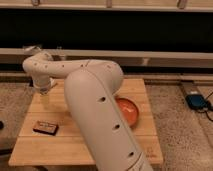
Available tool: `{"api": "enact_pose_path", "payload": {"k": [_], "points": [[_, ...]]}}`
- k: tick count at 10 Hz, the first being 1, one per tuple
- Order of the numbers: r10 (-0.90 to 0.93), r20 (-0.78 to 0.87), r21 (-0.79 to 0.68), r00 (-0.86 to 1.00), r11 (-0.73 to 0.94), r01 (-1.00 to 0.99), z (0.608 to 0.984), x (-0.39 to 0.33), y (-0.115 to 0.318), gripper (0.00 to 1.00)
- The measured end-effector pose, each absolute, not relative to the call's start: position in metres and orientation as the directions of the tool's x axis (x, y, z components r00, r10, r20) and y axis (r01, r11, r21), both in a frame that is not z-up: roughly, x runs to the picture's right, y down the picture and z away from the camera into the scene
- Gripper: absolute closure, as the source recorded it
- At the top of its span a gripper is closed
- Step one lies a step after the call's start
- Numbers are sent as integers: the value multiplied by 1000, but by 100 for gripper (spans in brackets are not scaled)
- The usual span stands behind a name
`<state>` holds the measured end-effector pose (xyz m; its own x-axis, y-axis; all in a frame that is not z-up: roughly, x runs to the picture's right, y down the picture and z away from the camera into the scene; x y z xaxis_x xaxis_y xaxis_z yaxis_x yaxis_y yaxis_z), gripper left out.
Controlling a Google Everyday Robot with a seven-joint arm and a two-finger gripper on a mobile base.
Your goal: Place the white sponge in the ceramic cup
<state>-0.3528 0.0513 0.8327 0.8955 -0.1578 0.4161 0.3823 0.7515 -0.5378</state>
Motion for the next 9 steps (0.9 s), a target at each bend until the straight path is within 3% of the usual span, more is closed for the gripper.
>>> {"api": "enact_pose_path", "payload": {"k": [4, 9], "points": [[-147, 389, -506, 909, 791, 345, 882, -356, 27, 20], [-137, 374, -444, 917, 842, 307, 907, -360, 22, 20]]}}
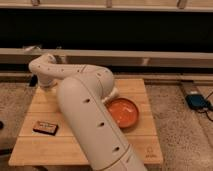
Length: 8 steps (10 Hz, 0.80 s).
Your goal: Place the white sponge in the ceramic cup
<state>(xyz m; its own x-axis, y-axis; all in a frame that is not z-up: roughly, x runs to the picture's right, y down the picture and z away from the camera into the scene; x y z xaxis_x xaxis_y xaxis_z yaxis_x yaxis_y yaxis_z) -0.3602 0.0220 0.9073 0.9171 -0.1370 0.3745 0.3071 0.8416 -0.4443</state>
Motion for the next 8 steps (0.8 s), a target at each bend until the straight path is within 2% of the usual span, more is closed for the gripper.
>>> {"api": "enact_pose_path", "payload": {"k": [8], "points": [[-111, 316, -384, 942, 893, 233, 933, -371, 6, 20]]}}
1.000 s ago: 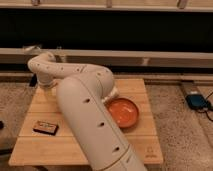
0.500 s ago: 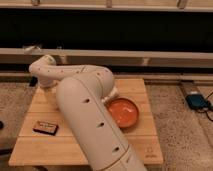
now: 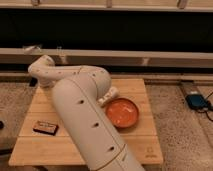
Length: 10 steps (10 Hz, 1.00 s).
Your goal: Place the white sponge in the ceramic cup
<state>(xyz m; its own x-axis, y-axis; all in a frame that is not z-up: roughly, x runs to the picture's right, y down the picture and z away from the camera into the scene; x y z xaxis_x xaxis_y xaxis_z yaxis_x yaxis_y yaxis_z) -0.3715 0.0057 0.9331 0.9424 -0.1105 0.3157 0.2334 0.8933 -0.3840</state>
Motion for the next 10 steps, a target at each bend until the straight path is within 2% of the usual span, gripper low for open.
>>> {"api": "enact_pose_path", "payload": {"k": [10], "points": [[-127, 365, -341, 922, 903, 260, 991, -384, -19, 20]]}}
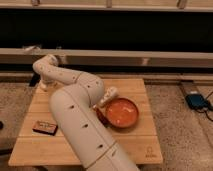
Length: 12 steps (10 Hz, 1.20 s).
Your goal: Place the white sponge in the ceramic cup
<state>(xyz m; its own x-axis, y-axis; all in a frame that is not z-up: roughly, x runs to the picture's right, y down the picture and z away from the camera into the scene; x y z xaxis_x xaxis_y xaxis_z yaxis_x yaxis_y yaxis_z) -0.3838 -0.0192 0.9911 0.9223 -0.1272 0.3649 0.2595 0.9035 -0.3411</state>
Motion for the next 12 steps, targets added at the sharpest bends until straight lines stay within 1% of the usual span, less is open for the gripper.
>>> {"api": "enact_pose_path", "payload": {"k": [4, 5, 6, 7, 8, 9, 11, 12], "points": [[-166, 397, -321, 903, 897, 305, 1016, -404, -18, 20], [-173, 403, -318, 899, 895, 314, 1020, -408, -17, 22], [-176, 407, -313, 896, 895, 318, 1021, -411, -18, 29], [-179, 409, -313, 895, 894, 322, 1023, -413, -17, 41], [-180, 408, -316, 895, 892, 323, 1023, -412, -16, 49], [-180, 408, -316, 895, 892, 323, 1023, -412, -16, 61], [-178, 411, -319, 894, 891, 324, 1018, -413, -16, 81], [-180, 411, -320, 894, 889, 326, 1017, -412, -15, 89]]}}
